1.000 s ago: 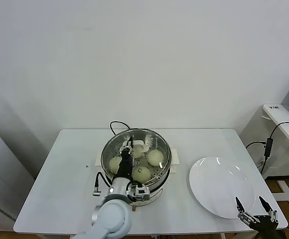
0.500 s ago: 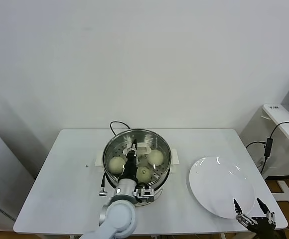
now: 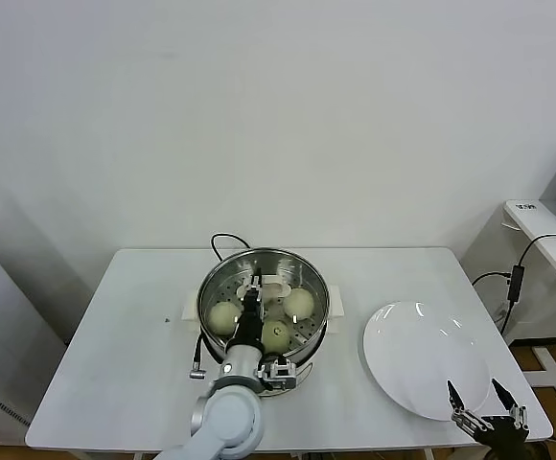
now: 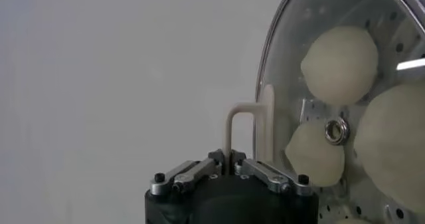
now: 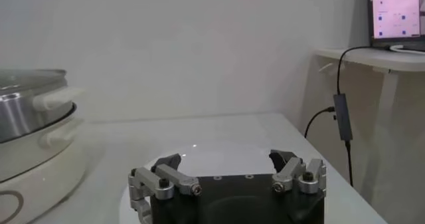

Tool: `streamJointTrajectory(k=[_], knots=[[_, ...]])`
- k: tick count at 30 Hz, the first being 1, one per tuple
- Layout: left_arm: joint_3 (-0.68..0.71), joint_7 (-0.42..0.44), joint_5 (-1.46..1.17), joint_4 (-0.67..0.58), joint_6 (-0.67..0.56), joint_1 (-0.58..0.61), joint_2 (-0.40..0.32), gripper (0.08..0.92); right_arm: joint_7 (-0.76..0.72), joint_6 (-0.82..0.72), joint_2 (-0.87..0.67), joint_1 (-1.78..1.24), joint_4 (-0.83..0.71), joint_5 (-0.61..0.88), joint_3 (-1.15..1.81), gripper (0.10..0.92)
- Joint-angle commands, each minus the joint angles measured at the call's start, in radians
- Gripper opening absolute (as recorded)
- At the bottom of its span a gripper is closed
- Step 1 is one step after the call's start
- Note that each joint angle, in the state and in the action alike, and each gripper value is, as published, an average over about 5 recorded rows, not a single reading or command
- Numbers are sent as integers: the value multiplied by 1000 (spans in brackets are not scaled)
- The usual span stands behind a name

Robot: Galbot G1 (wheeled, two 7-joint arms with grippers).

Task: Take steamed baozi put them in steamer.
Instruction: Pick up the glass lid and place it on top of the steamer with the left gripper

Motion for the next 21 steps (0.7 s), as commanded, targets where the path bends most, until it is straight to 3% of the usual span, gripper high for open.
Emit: streamJointTrajectory(k=[1, 12, 16, 21], knots=[[-4, -3, -190, -107, 36, 30, 26, 232, -2, 2, -2, 2, -3, -6, -5, 823], [-100, -82, -469, -288, 0, 134, 142, 553, 0, 6, -12, 28, -20, -6, -49, 823], [-176, -137, -586, -316, -108, 171, 171, 666, 26, 6, -35, 56, -10, 46, -84, 823], [-304, -236, -815, -304, -367, 204, 183, 794, 55, 24, -77, 149, -5, 85, -114, 823]])
